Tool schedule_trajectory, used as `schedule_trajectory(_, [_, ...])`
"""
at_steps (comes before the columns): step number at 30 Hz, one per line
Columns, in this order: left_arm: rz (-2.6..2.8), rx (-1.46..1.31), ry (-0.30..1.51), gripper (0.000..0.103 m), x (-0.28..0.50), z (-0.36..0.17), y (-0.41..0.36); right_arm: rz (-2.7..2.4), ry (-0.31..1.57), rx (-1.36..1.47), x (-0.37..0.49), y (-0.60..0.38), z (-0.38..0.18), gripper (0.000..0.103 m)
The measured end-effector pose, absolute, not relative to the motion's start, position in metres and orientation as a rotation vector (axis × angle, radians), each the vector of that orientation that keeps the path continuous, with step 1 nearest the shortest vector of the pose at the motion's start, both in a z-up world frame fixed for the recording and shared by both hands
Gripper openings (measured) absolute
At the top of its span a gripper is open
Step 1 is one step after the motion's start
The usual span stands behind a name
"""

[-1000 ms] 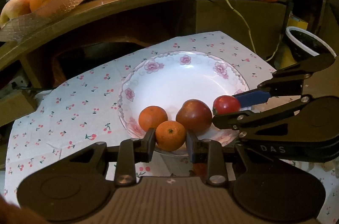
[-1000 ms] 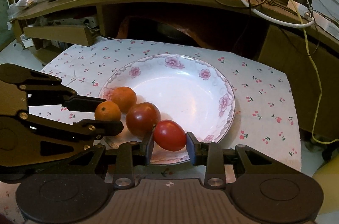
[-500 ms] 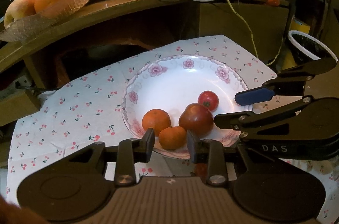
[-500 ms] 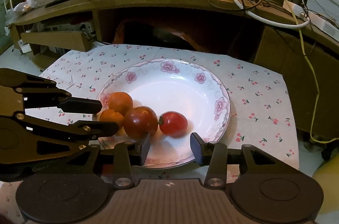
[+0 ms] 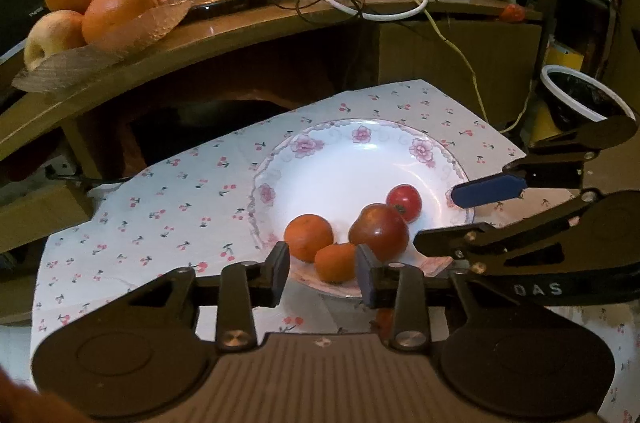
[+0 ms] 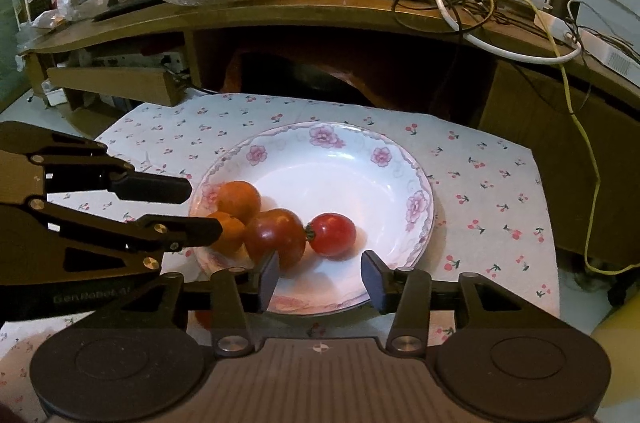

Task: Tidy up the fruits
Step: 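Withdraw both tools from the plate toward the kiwis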

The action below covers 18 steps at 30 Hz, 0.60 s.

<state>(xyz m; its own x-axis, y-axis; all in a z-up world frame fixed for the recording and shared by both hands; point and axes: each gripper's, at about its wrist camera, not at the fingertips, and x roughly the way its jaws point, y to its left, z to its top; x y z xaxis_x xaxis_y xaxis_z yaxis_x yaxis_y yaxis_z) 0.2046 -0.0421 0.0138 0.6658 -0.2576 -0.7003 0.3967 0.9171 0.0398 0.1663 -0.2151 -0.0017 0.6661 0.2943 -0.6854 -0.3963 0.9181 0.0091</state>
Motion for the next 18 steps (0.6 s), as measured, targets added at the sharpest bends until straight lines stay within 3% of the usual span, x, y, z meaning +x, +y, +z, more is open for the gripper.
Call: schedule_trajectory(18, [-0.381, 0.223, 0.787, 0.043, 0.172, 0.018, 0.005, 0.551, 0.809, -0.139, 0.129, -0.187, -0.001, 0.046])
